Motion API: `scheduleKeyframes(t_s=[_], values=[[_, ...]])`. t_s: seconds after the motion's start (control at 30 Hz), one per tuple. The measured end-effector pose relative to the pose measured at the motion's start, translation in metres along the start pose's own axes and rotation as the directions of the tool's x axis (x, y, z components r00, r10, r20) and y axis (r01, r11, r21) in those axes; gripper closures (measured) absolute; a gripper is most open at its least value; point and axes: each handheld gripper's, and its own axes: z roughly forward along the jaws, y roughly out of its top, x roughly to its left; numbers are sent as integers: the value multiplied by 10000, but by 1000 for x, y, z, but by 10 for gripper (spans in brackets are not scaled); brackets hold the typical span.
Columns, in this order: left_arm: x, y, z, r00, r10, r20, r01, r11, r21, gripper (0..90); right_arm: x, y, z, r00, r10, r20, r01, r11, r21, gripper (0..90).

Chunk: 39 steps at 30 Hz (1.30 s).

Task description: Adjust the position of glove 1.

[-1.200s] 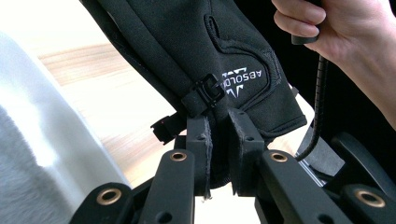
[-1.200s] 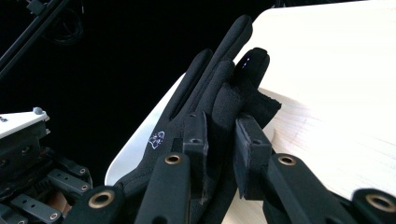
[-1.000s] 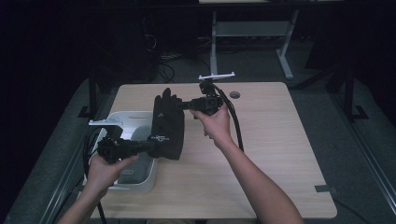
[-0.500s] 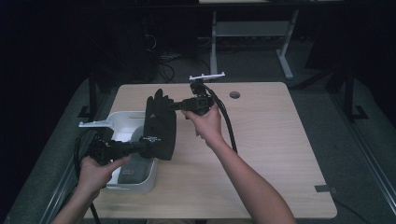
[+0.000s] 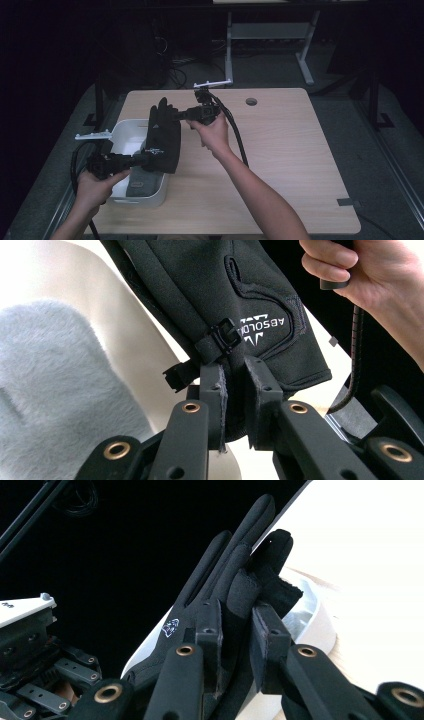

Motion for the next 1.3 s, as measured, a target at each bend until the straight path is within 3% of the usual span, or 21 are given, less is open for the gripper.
scheduleKeyframes(t_s=[1.0,1.3], values=[[24,-19,-13,9983,-454,-372,458,9989,87,805,2,-6,36,9996,192,-222,-187,9995,263,761],[34,-30,-19,9957,-810,-453,811,9967,-2,805,1,-11,53,9994,186,-281,-173,9987,478,760]])
